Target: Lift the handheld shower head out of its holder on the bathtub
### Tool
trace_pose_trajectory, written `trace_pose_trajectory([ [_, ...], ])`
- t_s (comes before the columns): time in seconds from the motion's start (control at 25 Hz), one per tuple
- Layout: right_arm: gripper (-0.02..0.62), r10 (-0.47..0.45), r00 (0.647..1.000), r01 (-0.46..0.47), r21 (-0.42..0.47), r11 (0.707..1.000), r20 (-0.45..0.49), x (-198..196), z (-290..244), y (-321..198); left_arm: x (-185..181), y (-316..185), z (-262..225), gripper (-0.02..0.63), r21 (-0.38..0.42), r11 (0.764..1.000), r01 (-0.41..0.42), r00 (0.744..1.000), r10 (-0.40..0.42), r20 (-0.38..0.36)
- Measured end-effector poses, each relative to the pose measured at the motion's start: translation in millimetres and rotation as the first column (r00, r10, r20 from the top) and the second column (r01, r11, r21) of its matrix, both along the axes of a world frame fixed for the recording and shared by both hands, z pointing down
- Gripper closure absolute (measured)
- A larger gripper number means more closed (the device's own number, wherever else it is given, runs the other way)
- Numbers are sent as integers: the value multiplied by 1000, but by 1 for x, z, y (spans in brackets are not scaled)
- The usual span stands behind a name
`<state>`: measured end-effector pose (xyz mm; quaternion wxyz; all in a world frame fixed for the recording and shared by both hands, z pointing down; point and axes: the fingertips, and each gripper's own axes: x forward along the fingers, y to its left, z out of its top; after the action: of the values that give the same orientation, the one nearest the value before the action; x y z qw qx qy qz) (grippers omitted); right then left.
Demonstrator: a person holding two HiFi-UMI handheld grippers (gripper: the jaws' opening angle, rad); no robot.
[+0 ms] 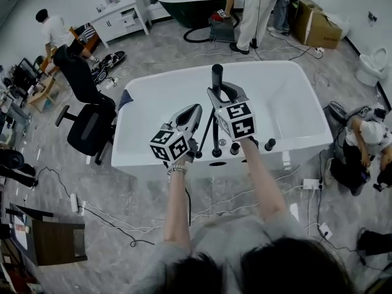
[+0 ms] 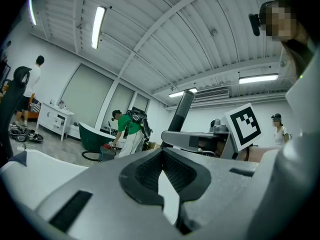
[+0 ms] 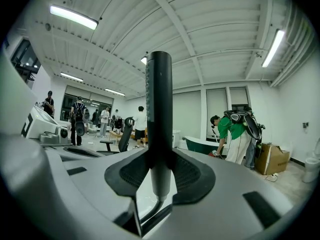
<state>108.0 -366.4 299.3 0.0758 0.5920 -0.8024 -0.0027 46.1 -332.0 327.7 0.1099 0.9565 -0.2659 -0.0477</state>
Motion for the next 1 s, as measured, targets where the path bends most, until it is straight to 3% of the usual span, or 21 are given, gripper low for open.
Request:
trace_pose_trajectory([
  [0.48,463,-17,1000,17,65,998,-9,-9,-39,11,0,7,-29,601,56,998,-15,1000,15,7],
  [1.0,463,-36,999,34,75,997,25,-17,-41,19,-10,12,-29,601,52,999,-10,1000,10,4],
])
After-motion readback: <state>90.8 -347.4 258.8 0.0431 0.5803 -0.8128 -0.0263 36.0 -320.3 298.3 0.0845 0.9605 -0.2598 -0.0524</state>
